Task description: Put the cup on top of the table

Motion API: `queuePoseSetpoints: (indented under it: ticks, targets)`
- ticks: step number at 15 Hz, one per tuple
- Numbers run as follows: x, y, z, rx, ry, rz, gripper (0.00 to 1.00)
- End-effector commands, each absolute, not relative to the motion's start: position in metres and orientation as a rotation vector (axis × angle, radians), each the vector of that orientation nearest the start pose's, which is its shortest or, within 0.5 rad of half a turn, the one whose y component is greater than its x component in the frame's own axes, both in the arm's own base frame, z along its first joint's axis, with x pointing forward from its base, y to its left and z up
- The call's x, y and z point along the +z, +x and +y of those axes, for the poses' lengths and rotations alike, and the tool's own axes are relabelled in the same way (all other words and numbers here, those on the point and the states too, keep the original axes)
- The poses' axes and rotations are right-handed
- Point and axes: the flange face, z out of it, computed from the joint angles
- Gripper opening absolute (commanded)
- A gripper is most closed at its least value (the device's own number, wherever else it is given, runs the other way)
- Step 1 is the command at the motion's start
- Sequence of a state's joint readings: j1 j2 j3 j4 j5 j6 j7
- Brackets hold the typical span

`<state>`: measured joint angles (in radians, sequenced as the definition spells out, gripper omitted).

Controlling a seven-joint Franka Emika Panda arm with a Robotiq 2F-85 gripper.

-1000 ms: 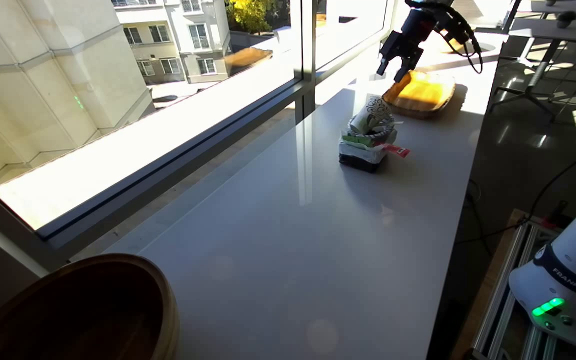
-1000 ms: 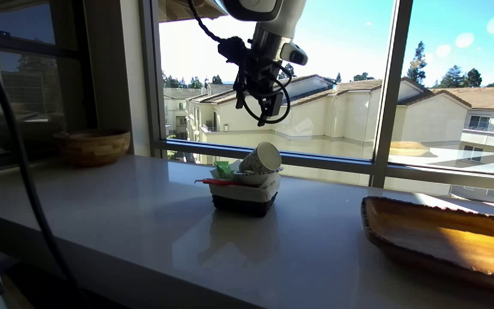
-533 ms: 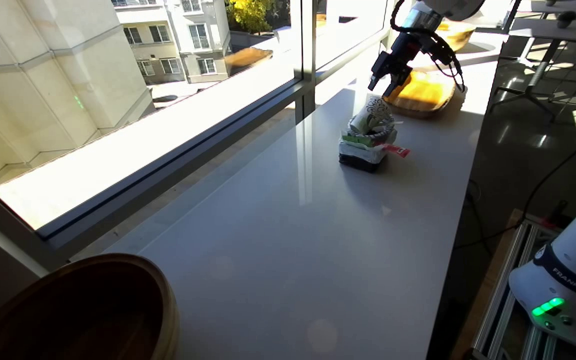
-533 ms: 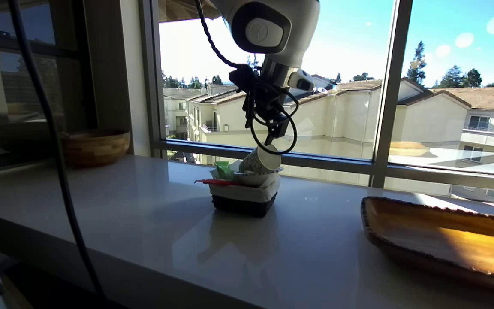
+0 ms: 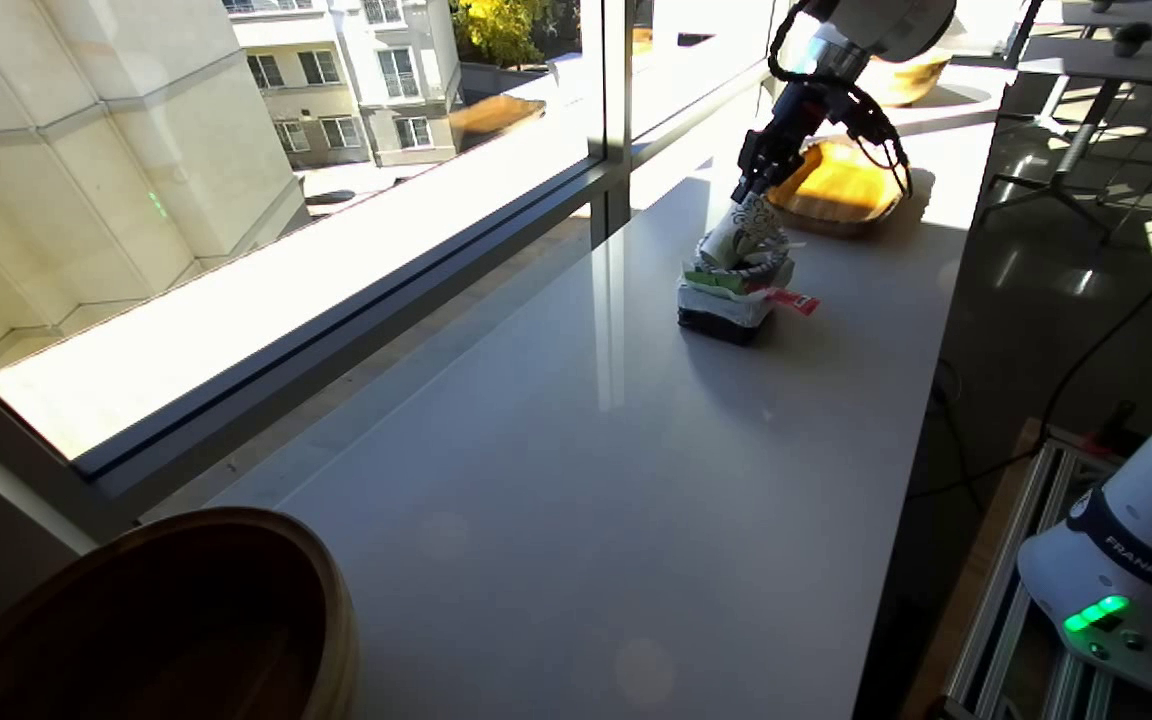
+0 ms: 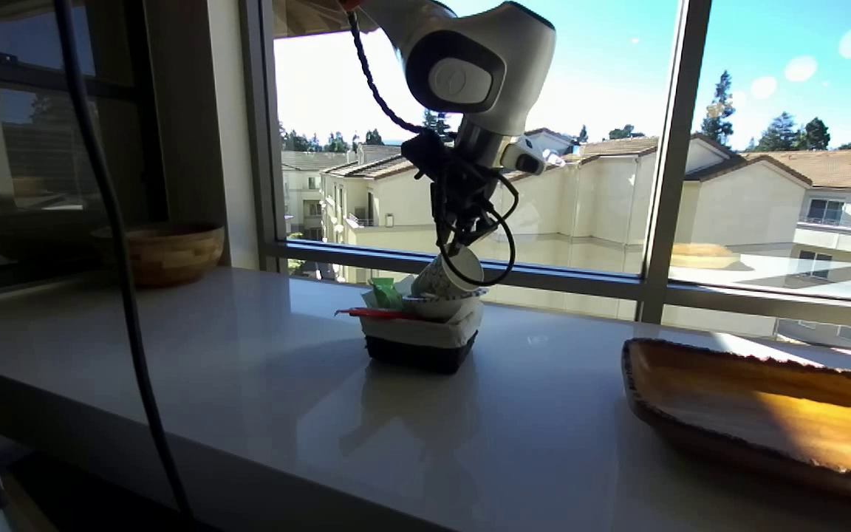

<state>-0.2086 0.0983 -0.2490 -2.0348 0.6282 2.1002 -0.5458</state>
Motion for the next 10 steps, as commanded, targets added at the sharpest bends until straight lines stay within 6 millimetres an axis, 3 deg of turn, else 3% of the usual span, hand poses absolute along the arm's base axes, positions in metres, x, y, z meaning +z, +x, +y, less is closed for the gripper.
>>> queuePoseSetpoints:
  ticks: [1,4,6,10]
  targets:
    - [0.399,0.532,-0.231,-0.338,-2.625,0.331,0.23]
    - [0.4,0.534,-0.232,-0.345,-2.617,0.337,0.14]
    - [0.403,0.534,-0.232,-0.348,-2.615,0.332,0.0]
    - [0.411,0.533,-0.225,-0.322,-2.616,0.326,0.01]
